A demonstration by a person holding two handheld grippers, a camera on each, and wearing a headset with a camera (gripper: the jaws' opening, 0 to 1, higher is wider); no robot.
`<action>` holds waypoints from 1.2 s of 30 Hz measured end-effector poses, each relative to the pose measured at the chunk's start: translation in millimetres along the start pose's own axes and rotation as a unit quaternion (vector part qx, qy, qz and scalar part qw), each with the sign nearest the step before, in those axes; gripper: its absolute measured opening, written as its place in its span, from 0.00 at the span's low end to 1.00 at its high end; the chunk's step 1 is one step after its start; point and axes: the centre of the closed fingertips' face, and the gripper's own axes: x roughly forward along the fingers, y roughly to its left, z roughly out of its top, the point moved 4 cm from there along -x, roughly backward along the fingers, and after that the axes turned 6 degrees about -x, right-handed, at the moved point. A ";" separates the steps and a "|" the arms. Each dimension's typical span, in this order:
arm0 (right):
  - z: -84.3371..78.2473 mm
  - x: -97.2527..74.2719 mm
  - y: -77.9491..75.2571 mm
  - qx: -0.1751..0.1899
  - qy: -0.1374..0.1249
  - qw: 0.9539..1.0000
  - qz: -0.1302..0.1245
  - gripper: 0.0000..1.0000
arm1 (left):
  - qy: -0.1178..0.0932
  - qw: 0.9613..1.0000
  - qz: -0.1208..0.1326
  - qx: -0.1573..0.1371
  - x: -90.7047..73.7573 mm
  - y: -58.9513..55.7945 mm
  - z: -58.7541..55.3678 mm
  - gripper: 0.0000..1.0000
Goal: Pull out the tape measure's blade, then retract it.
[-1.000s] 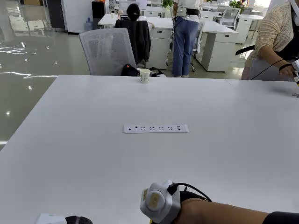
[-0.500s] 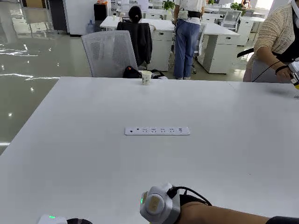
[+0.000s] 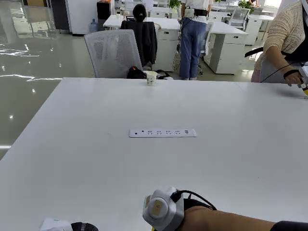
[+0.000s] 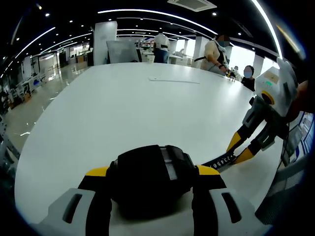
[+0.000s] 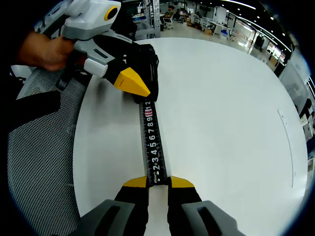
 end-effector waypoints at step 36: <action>7.7 4.0 -1.5 -0.001 -0.027 1.000 0.008 0.10 | 0.003 1.000 -0.006 -0.006 0.3 1.7 0.1 0.60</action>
